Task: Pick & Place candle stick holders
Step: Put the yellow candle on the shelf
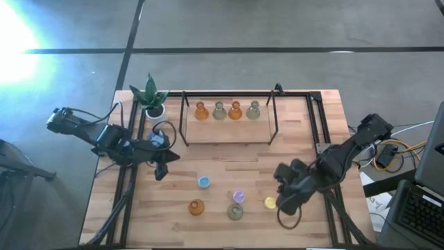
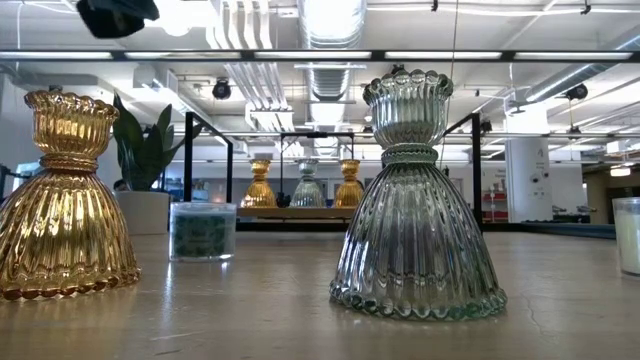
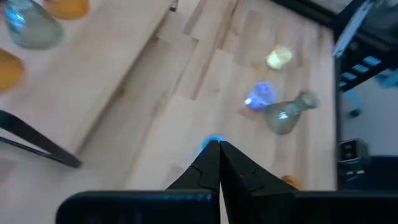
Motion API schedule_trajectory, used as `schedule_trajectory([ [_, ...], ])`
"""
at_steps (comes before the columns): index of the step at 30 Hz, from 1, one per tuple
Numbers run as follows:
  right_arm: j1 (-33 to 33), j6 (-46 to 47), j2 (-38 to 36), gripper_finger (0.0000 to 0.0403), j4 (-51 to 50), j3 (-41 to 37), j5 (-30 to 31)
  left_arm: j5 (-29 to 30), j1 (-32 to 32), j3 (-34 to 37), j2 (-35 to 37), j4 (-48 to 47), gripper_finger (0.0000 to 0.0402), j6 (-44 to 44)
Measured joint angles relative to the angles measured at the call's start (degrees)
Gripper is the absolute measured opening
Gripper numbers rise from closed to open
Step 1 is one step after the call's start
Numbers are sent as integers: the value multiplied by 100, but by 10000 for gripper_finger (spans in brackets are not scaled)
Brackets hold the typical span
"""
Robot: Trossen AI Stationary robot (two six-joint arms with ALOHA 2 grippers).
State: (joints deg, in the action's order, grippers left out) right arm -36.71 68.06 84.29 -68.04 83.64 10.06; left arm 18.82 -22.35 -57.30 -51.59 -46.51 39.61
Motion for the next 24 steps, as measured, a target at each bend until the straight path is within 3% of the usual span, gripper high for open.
schedule_trajectory([
  [8,-229,318,720,80,176,4,-679,472,-522,1110,454,1101,5,847],
  [16,-345,197,1218,167,395,-2,-729,466,-731,1648,625,1492,6,1639],
  [24,-297,-69,1827,233,407,-11,-553,508,-804,1635,784,1479,8,1279],
])
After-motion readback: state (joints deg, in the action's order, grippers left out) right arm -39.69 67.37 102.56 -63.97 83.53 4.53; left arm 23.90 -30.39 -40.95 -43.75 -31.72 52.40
